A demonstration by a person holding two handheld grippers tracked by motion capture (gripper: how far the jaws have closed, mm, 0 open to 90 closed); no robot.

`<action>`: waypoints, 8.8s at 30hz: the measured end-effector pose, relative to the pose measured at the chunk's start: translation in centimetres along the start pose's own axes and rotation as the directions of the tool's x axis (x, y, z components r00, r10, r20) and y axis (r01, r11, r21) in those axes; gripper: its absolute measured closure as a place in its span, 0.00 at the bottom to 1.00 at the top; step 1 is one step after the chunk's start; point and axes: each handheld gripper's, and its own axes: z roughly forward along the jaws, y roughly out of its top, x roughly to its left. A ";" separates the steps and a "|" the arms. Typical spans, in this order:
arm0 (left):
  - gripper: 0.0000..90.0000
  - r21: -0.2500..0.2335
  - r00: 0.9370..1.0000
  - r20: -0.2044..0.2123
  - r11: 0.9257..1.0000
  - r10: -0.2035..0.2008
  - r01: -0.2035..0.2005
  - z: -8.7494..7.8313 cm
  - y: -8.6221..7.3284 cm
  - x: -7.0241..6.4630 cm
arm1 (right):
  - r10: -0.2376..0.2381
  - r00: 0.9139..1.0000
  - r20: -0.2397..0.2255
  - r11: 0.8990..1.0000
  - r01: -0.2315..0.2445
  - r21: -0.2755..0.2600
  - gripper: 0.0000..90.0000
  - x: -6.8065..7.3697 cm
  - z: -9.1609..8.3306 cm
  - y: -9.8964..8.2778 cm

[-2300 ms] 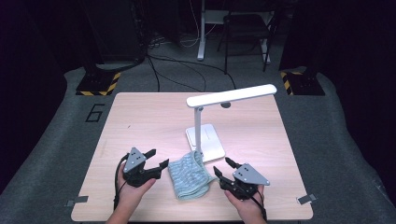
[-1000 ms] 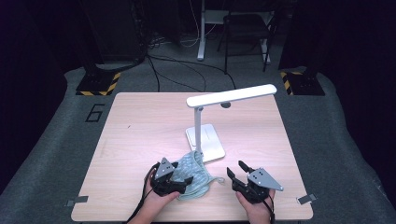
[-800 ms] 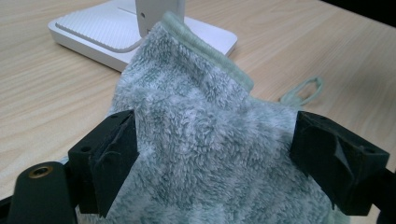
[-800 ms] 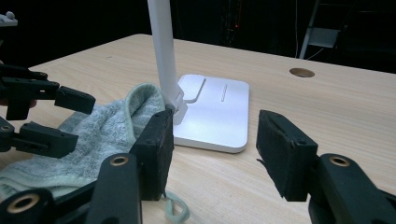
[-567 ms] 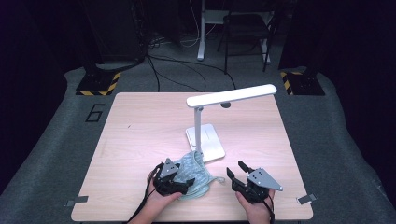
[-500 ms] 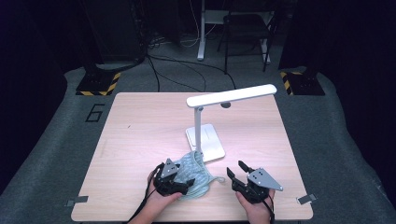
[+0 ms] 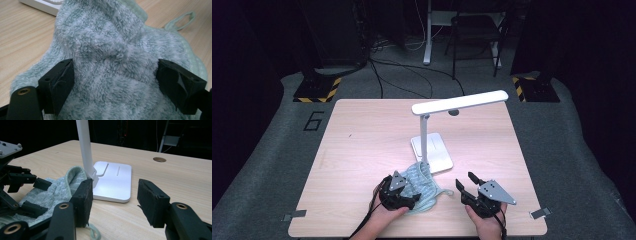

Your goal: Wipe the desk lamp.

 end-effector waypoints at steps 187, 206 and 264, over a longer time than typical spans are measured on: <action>0.79 -0.341 0.985 -0.086 0.933 -0.151 0.113 -14.3 1.7 6.4 | -0.044 0.996 -0.080 0.982 0.057 0.180 0.61 3.0 5.3 -0.2; 0.78 -0.363 0.990 -0.057 0.926 -0.131 0.101 -15.3 2.1 5.3 | -0.012 1.000 -0.012 0.950 0.015 0.313 0.50 0.5 10.1 -2.3; 0.78 -0.292 0.990 0.115 0.955 0.084 -0.047 -10.6 7.1 -1.2 | -0.050 0.991 -0.121 0.948 0.085 0.305 0.62 1.3 11.6 -1.9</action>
